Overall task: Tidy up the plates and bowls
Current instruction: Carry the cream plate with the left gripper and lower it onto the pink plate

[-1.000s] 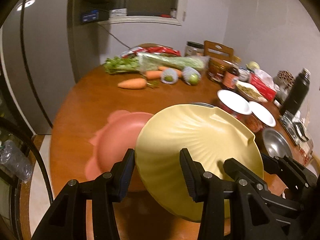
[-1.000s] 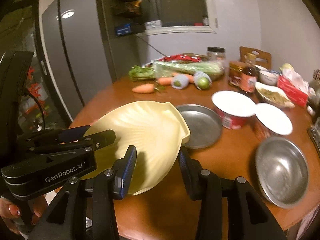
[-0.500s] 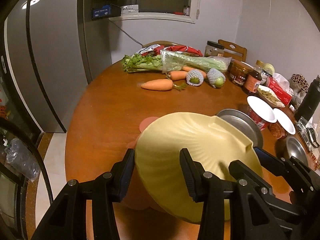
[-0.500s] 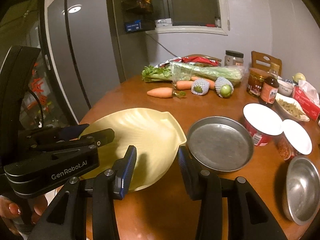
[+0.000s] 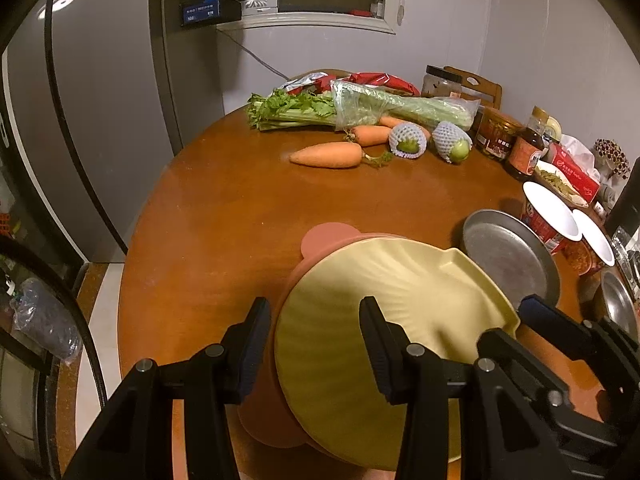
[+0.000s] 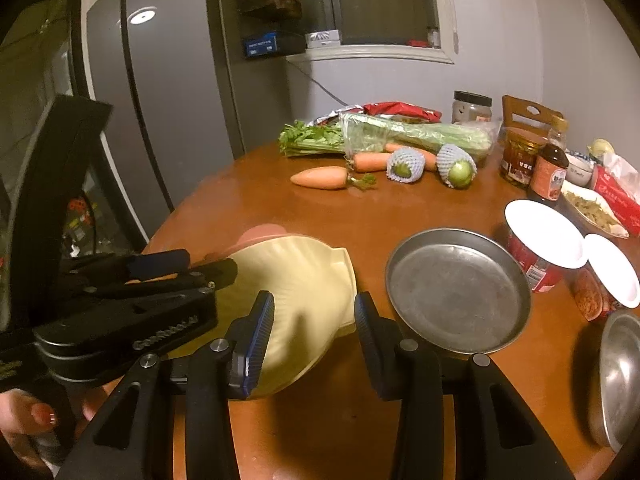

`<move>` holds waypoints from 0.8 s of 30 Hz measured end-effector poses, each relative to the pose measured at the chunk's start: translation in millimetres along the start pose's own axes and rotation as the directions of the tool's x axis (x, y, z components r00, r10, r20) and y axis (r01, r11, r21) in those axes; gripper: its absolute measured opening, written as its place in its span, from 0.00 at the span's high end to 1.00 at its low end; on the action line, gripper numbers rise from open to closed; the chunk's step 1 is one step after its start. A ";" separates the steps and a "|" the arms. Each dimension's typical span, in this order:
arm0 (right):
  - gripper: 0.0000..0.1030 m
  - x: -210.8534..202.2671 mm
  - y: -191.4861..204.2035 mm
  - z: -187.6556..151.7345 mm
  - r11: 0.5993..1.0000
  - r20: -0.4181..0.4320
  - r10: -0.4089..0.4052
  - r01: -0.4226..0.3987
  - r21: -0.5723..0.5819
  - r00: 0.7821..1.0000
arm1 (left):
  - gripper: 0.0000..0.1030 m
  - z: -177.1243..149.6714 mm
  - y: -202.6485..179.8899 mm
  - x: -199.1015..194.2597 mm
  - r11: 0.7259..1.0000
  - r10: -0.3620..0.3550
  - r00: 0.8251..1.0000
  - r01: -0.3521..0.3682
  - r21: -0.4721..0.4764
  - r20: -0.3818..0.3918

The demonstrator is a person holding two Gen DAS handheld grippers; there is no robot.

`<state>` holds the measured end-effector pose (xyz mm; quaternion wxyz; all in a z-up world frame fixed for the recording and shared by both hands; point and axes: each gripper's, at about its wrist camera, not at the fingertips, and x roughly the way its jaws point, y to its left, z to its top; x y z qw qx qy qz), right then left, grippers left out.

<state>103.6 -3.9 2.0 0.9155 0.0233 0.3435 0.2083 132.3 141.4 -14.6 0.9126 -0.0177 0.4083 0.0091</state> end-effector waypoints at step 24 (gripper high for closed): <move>0.56 -0.4 15.0 -21.1 0.997 -0.044 0.019 -0.022 -0.069 0.999 | 0.48 -18.3 29.2 13.4 0.997 -0.011 0.998 0.006 -0.078 -0.058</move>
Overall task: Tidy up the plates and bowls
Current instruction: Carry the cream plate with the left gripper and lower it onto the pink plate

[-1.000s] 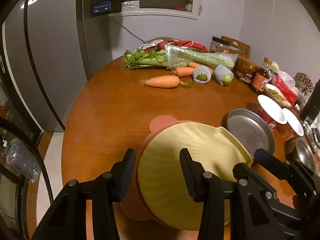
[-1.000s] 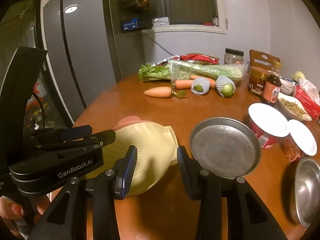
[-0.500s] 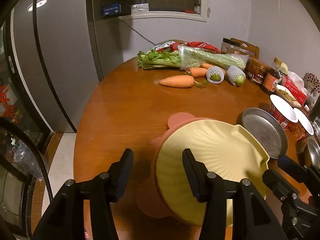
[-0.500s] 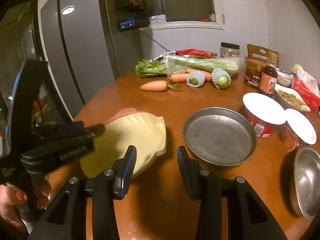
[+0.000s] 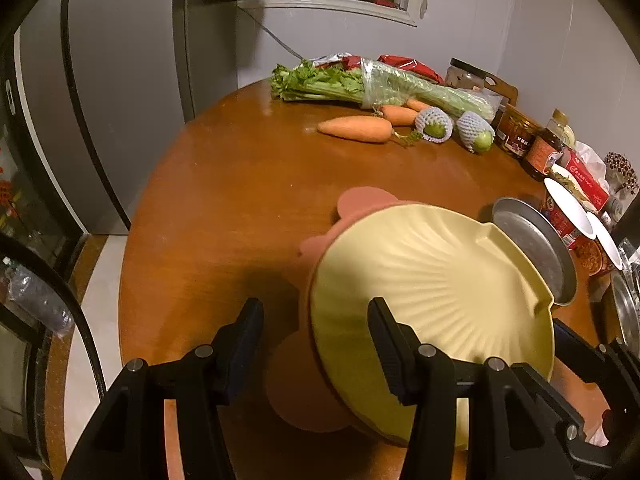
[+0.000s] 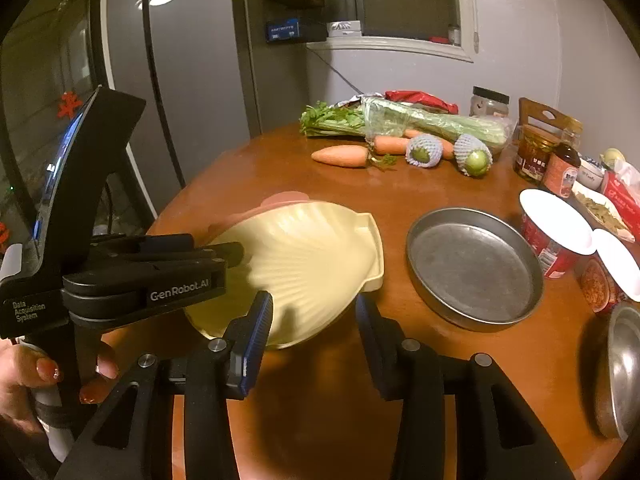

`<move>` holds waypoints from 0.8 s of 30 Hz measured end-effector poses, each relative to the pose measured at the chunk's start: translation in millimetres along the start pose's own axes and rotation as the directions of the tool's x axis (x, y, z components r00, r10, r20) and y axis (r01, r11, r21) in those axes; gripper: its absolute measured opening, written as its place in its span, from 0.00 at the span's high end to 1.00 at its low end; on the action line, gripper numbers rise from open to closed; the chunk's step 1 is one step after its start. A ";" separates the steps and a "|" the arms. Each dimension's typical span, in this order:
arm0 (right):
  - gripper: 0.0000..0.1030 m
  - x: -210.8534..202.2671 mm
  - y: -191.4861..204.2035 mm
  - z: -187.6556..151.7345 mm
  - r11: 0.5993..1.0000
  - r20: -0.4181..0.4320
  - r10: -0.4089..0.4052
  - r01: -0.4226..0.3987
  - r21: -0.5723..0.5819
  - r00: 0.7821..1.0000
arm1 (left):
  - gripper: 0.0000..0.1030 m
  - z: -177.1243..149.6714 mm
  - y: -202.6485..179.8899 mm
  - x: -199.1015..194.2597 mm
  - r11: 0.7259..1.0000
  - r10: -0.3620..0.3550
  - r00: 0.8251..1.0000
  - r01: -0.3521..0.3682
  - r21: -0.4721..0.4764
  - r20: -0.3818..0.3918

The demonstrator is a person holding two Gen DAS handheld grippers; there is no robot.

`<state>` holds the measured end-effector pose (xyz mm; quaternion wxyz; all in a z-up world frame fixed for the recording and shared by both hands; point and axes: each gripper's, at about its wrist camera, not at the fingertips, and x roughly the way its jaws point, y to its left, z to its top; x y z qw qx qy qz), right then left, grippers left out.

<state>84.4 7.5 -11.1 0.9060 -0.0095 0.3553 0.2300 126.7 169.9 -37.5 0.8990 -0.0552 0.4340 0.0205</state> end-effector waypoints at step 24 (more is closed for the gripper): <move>0.55 3.3 3.2 3.9 0.995 0.005 0.090 -0.090 0.052 0.996 | 0.48 2.0 2.9 4.5 0.998 -0.055 0.998 0.055 -0.006 -0.022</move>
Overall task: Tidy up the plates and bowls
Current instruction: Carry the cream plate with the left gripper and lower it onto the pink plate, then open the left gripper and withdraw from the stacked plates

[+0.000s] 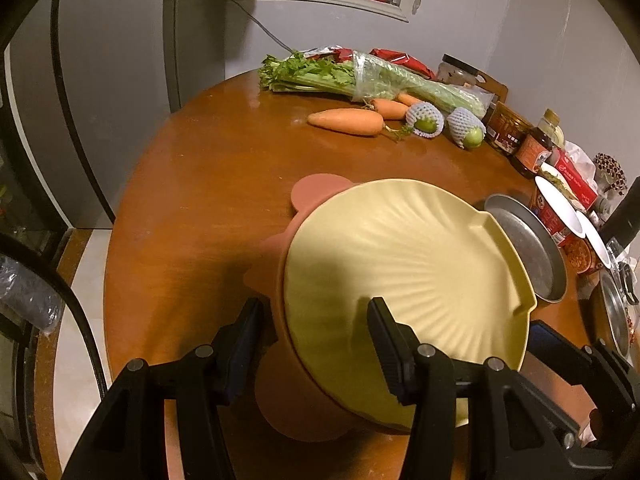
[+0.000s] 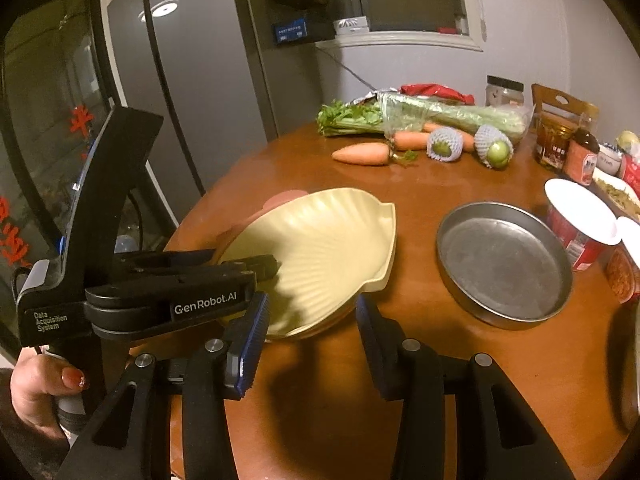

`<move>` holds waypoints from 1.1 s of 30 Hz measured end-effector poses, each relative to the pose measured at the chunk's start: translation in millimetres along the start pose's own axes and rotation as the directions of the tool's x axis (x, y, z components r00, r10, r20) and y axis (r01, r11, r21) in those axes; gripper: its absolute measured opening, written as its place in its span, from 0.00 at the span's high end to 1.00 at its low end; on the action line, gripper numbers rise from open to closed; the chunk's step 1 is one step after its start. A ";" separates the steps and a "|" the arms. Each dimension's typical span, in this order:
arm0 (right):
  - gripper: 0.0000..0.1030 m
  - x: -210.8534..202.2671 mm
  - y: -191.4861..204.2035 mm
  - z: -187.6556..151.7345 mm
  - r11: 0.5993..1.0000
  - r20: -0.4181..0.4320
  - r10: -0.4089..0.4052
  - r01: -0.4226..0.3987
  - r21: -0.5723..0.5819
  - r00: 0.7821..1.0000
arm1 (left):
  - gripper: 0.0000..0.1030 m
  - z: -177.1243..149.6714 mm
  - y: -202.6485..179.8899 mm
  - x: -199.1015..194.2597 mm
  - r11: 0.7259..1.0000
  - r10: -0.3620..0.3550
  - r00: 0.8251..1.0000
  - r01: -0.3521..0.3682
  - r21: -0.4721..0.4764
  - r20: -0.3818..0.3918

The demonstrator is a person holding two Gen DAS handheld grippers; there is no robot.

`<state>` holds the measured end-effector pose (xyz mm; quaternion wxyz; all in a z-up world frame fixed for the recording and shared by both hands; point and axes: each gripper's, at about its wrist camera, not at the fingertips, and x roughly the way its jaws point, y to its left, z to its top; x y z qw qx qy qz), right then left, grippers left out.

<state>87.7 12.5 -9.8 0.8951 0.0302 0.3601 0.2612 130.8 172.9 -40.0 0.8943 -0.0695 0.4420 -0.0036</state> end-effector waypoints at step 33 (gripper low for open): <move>0.51 -62.8 -47.2 1.2 0.991 0.088 -0.096 0.087 0.099 0.991 | 0.46 -3.5 -67.7 -66.0 0.990 0.081 0.988 -0.095 0.101 0.135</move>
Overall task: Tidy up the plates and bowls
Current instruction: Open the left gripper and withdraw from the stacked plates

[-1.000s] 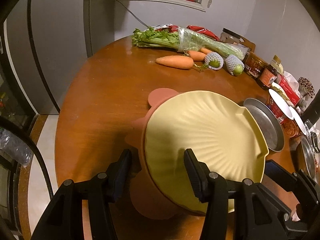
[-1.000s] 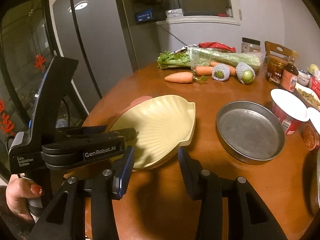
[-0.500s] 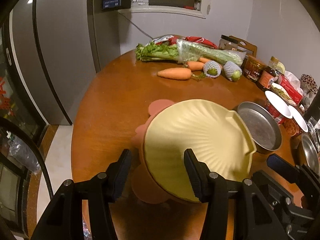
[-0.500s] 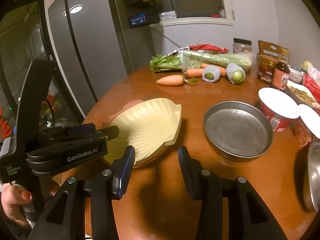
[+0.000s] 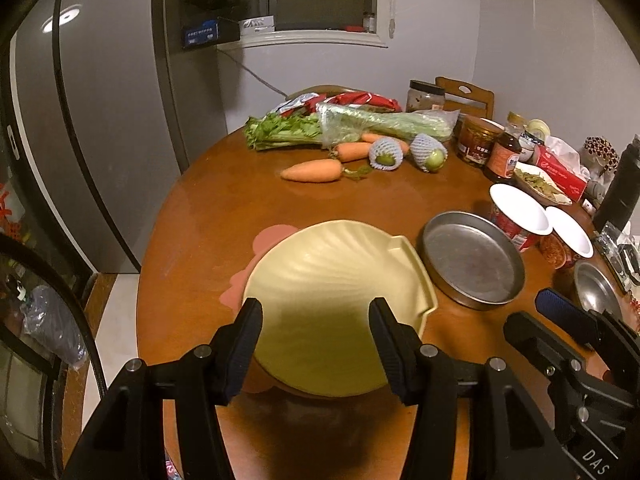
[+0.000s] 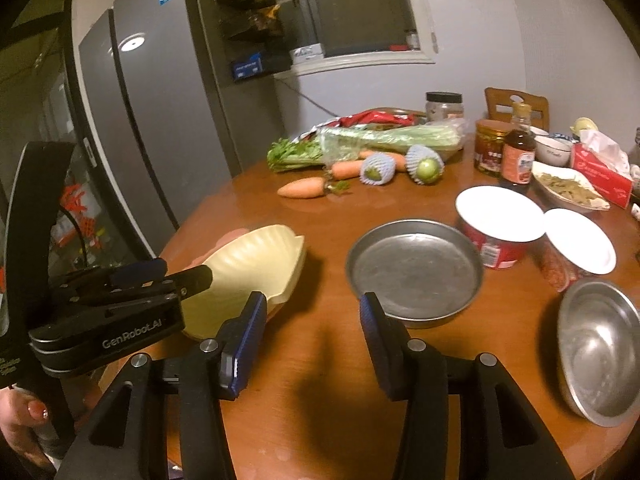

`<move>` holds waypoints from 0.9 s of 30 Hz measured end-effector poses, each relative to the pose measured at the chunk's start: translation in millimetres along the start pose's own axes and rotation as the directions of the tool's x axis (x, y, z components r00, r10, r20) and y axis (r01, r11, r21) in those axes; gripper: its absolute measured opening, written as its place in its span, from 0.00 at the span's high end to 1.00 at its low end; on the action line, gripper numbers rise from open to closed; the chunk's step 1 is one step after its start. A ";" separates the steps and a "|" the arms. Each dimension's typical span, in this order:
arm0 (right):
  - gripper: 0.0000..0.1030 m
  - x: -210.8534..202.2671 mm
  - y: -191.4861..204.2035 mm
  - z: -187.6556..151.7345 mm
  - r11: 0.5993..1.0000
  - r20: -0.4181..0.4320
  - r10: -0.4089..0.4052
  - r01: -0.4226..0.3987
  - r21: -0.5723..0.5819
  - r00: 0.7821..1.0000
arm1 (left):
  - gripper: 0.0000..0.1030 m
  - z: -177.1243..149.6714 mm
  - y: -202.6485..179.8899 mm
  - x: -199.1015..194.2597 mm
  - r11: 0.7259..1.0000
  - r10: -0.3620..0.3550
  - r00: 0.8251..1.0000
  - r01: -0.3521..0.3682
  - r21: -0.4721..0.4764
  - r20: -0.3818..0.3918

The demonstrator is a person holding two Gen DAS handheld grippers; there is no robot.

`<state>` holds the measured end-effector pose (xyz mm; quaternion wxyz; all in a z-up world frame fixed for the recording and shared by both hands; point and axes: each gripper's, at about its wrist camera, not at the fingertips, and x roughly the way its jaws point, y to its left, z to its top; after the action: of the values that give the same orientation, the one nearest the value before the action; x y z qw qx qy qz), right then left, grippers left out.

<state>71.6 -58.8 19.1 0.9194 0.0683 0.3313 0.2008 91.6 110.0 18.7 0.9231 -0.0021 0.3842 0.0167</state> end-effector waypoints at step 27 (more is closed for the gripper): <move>0.45 -34.9 -76.7 4.6 0.983 0.063 -0.142 0.134 0.126 0.988 | 0.45 25.4 -78.8 7.2 0.988 -0.039 0.999 0.039 0.147 -0.003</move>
<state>74.9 -143.0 23.2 0.9366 0.1082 0.3135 0.1134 117.2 31.8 30.8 0.9208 0.0582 0.3845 -0.0298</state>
